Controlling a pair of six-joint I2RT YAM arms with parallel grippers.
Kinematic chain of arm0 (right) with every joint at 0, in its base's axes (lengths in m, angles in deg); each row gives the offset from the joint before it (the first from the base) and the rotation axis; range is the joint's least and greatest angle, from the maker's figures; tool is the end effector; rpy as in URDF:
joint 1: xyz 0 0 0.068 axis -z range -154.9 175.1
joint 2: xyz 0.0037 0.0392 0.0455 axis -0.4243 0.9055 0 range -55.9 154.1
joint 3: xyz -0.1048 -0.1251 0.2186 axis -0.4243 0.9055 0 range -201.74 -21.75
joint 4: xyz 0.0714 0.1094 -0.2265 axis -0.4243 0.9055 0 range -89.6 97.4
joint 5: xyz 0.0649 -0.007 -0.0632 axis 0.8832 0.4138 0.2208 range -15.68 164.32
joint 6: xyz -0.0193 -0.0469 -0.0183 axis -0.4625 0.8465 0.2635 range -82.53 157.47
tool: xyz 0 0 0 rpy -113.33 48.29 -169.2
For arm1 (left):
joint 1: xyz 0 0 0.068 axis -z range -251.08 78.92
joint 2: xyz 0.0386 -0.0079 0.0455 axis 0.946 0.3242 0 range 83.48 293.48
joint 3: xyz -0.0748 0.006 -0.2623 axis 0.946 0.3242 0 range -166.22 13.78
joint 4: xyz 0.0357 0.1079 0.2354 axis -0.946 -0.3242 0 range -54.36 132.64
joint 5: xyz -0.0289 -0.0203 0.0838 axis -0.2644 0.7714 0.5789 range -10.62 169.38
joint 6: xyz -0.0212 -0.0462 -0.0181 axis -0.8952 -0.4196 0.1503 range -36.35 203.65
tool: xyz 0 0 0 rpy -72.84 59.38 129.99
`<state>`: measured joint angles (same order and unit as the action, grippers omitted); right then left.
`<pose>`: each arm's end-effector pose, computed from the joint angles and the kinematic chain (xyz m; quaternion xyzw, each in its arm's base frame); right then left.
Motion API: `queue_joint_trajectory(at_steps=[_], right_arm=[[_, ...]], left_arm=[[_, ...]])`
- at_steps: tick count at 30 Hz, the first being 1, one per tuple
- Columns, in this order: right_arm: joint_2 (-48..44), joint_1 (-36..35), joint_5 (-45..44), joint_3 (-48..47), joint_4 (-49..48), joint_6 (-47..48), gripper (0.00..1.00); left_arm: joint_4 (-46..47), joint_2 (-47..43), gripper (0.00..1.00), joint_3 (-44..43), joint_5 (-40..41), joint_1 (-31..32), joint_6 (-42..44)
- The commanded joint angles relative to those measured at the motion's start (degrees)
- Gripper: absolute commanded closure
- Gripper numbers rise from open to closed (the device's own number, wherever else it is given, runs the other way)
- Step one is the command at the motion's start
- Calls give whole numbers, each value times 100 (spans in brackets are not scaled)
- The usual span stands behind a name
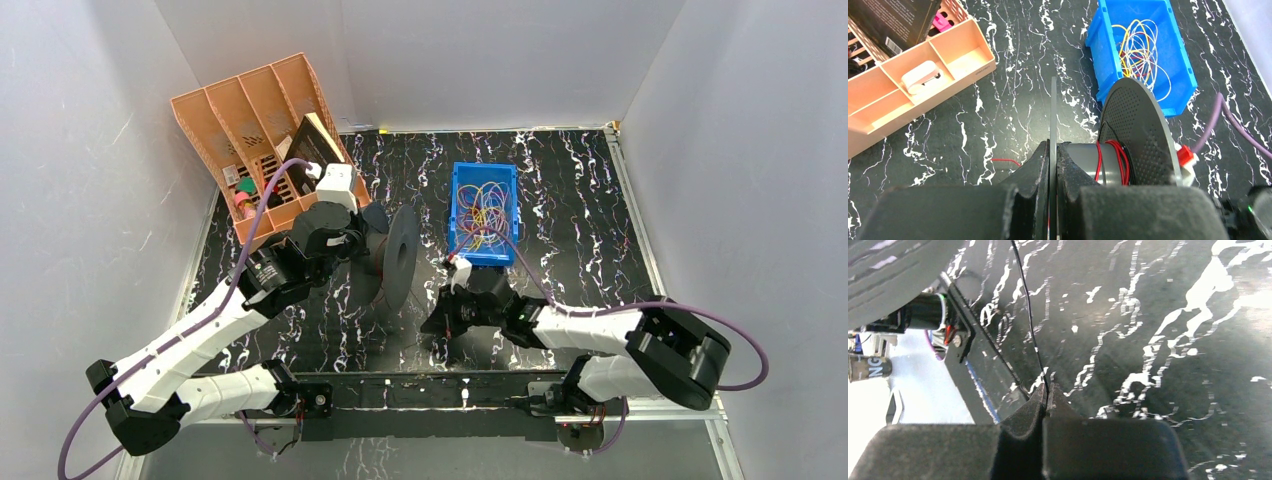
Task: Wrap the cables
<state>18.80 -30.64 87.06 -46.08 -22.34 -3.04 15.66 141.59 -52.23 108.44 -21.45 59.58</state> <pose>0.1338 0.2104 0.1673 -0.1696 0.8351 0.4465 0.2728 0.1519 -0.1521 0.3964 0.0325 0.8011 -0.1733 0.5720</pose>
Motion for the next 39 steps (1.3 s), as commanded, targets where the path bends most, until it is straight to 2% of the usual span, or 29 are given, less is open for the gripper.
queue_joint_trajectory(at_steps=[1, 7, 13, 24, 28, 31, 39], right_arm=[[-484, -541, -326, -115, 143, -63, 100], [-1083, -1397, -910, -806, 1092, 173, 100], [-1458, -1720, -1074, -1664, 1716, 540, 100], [-1376, -1721, -1471, -3065, 2431, 781, 100], [-1235, -1664, -1712, -3589, 3002, 861, 100], [-1156, -1397, -1434, -3859, 3277, 878, 100], [-935, -422, 310, -4263, 3915, 1131, 100]], left_arm=[[412, -158, 100, -167, 492, 7, -194], [515, 61, 100, -4, 1069, 11, -16], [641, 266, 100, 242, 1213, 16, 106], [589, 605, 100, 432, 389, 14, 691], [518, 603, 100, 589, 33, 18, 1005], [497, 529, 100, 715, -299, 18, 1302], [317, 373, 100, 892, -1190, 17, 2192]])
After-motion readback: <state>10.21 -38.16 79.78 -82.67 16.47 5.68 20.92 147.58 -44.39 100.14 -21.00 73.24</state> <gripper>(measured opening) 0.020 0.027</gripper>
